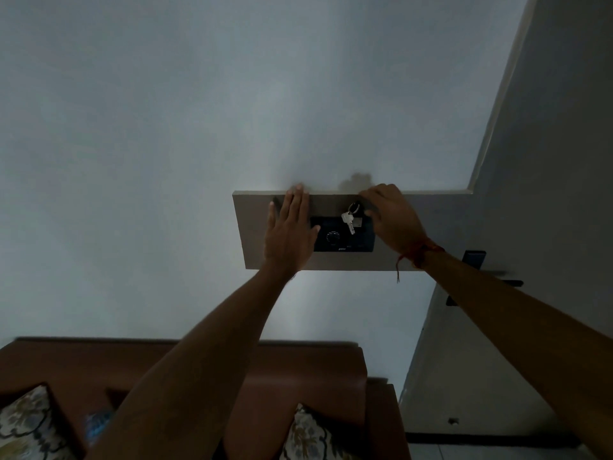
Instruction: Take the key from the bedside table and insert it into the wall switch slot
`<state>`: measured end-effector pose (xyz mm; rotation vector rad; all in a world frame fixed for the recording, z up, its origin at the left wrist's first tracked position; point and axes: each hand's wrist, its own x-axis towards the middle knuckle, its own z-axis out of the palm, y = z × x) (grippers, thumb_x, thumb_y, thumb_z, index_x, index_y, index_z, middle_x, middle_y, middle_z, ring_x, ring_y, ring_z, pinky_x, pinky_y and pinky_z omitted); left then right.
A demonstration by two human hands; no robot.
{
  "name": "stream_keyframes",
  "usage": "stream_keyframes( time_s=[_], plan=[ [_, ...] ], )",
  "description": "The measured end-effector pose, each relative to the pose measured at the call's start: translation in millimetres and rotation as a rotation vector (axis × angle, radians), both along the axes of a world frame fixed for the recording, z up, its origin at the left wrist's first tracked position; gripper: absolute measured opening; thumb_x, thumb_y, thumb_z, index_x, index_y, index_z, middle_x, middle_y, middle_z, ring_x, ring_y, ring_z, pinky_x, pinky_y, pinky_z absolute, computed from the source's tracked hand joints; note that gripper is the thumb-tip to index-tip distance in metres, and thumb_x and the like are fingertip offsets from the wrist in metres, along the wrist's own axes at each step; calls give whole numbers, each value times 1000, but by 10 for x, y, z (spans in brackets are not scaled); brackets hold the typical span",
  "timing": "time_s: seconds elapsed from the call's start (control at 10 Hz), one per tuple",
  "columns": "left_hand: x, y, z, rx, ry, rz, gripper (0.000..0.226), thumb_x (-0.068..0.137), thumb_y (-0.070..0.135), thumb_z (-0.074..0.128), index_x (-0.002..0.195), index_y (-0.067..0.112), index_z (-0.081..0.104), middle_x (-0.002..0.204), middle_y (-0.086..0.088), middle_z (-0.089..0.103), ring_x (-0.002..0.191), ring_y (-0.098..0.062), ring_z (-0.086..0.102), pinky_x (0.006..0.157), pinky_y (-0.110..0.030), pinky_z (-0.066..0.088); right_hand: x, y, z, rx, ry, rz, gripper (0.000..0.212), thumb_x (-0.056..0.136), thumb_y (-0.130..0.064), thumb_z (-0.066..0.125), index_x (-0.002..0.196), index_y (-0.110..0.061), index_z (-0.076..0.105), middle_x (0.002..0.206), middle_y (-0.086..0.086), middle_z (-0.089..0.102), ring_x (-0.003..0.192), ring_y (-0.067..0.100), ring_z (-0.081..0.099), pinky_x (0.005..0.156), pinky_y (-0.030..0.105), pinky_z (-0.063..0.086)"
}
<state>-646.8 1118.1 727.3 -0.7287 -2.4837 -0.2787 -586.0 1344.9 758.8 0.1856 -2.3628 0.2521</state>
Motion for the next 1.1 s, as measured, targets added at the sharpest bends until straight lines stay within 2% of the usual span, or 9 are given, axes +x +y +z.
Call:
stream_keyframes(
  time_s=[0.1, 0.2, 0.4, 0.6, 0.7, 0.8, 0.9, 1.0, 1.1],
  plan=[
    [-1, 71, -30, 5, -7, 12, 76, 107, 48, 38, 165, 9, 9, 175, -9, 3, 162, -25, 1, 130, -55, 13, -34, -72, 30, 43, -26, 5, 32, 87, 0, 60, 118, 0, 61, 112, 19, 62, 105, 33, 52, 86, 35, 47],
    [-22, 126, -71, 16, 6, 35, 76, 107, 50, 37, 164, 8, 11, 175, -11, 5, 162, -27, 3, 130, -56, 14, -104, -161, 13, 49, -56, -28, 24, 84, 7, 58, 106, 6, 67, 99, 24, 63, 95, 38, 54, 80, 44, 49],
    [-43, 141, -115, 35, 30, 41, 75, 107, 49, 39, 164, 6, 15, 174, -12, 10, 162, -28, 7, 130, -56, 15, -212, -285, 46, -110, -109, -71, 20, 83, 5, 58, 98, 4, 70, 91, 22, 59, 91, 34, 53, 70, 32, 39],
    [-61, 168, -151, 52, 34, 47, 75, 106, 48, 40, 164, 6, 15, 174, -12, 10, 162, -27, 7, 130, -56, 16, -254, -294, 75, -134, -117, -55, 14, 74, 9, 59, 84, 4, 68, 89, 22, 58, 88, 37, 54, 68, 40, 47],
    [-80, 166, -165, 49, 43, 47, 75, 106, 47, 40, 164, 7, 13, 174, -11, 10, 162, -27, 7, 130, -56, 16, -242, -302, 60, -147, -110, -51, 9, 74, 4, 57, 76, 3, 65, 87, 22, 57, 86, 36, 54, 69, 45, 50],
    [-67, 171, -177, 5, 46, 101, 75, 107, 46, 37, 165, 9, 6, 175, -6, 5, 162, -24, 5, 130, -55, 17, -187, -337, -36, -174, -118, -87, 11, 74, 12, 58, 75, 2, 63, 90, 18, 55, 91, 32, 56, 72, 46, 56],
    [-46, 145, -105, -21, 17, 85, 75, 107, 47, 35, 165, 10, 2, 175, -6, 2, 162, -24, 3, 130, -56, 15, -188, -335, -14, -149, -168, -118, 17, 73, 14, 62, 84, 1, 65, 94, 15, 55, 95, 31, 54, 74, 42, 55],
    [-27, 122, -34, -43, 11, 74, 74, 108, 48, 32, 165, 11, 2, 175, -6, 2, 162, -24, 2, 130, -57, 13, -119, -363, 63, -117, -188, -99, 19, 74, 7, 63, 90, -1, 67, 98, 14, 55, 96, 31, 52, 74, 39, 52],
    [18, 100, 128, -40, 89, 53, 72, 109, 48, 30, 165, 11, 5, 175, -6, 4, 162, -23, 4, 130, -57, 13, 39, -361, 135, -74, -163, -94, 36, 76, 2, 57, 111, -4, 65, 112, 14, 55, 107, 30, 48, 85, 42, 54]
  ],
)
